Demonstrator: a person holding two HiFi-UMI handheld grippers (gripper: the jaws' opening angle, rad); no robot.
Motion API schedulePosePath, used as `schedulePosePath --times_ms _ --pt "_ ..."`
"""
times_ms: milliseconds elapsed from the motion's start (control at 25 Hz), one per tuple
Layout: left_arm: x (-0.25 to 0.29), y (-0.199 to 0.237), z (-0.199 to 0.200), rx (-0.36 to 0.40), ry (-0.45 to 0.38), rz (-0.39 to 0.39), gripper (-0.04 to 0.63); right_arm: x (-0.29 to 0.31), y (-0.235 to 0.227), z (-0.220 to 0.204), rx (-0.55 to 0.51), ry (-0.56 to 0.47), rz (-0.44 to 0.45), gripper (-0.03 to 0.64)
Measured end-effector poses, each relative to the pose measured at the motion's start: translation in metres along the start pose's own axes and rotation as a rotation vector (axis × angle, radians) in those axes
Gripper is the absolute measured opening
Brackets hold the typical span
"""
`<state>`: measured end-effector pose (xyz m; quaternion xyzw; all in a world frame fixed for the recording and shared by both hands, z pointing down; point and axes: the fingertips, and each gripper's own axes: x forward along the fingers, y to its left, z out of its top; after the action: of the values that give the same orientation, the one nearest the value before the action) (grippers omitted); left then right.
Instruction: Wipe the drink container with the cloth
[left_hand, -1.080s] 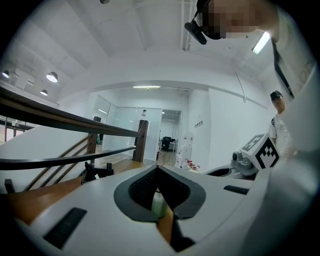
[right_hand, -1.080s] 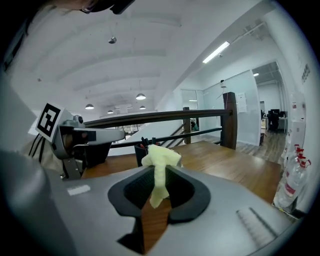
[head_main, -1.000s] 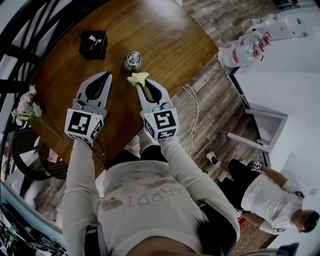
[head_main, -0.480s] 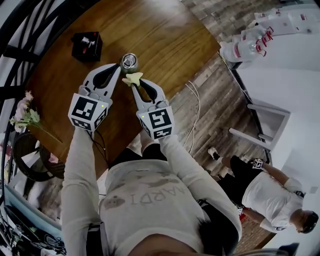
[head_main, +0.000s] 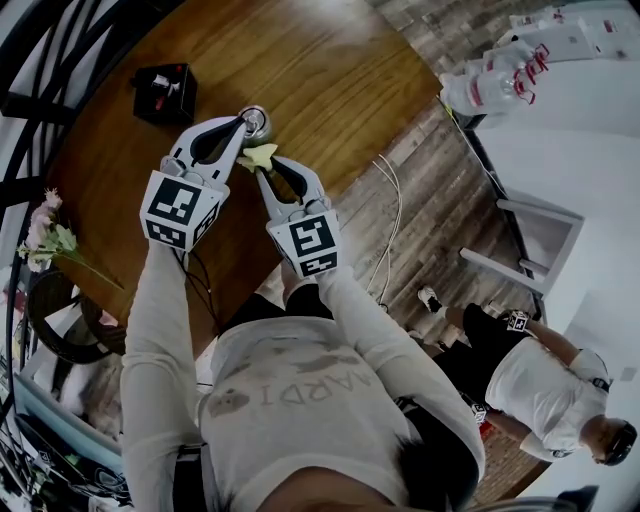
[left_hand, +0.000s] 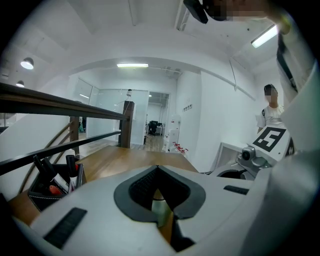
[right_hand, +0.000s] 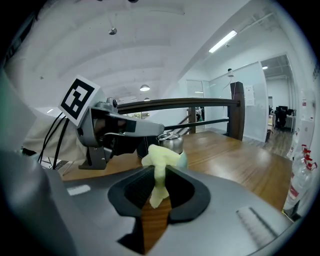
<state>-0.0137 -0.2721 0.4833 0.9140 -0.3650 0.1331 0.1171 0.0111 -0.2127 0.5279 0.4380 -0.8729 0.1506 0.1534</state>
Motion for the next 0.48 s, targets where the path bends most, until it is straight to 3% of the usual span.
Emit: schedulePosePath --times_ms 480 --pt "0.001 0.002 -0.004 -0.013 0.021 -0.012 0.005 0.028 0.007 -0.002 -0.065 0.037 0.016 0.077"
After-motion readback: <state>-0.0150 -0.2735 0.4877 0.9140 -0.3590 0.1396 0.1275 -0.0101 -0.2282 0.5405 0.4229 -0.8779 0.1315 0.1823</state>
